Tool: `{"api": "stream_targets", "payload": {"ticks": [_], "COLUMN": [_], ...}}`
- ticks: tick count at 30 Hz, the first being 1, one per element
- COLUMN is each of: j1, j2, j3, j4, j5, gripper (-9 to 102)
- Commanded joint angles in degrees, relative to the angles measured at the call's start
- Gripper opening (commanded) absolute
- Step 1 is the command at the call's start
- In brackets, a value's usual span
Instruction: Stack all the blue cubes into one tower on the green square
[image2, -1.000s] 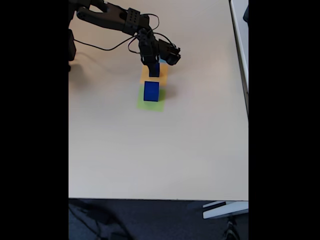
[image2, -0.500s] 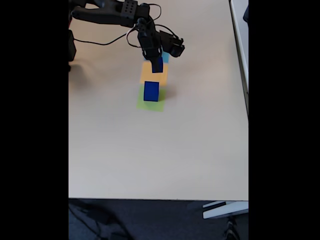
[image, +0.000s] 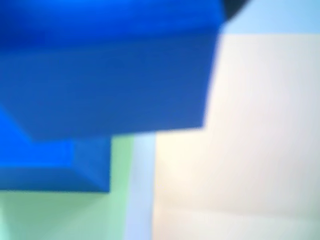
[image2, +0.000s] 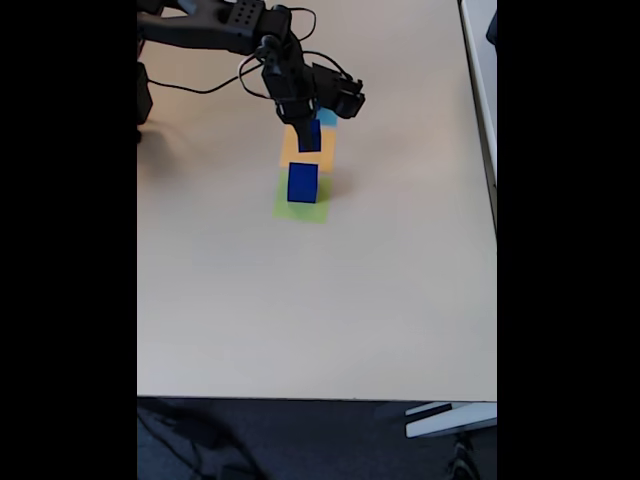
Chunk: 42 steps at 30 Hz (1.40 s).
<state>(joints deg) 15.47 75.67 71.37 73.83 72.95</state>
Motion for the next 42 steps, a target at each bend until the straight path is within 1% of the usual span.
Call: {"api": "stream_targets", "payload": {"ticks": [1,20,42], "j1": [1.05,3.78,5.54], "j2": [5.62,0.44,-1.58], "j3": [-2.55,-1.93,-0.53], "j4": [-0.44,-5.27,-5.19], "j5": [-0.53,1.93,-3.96], "gripper": [0,0,0]}}
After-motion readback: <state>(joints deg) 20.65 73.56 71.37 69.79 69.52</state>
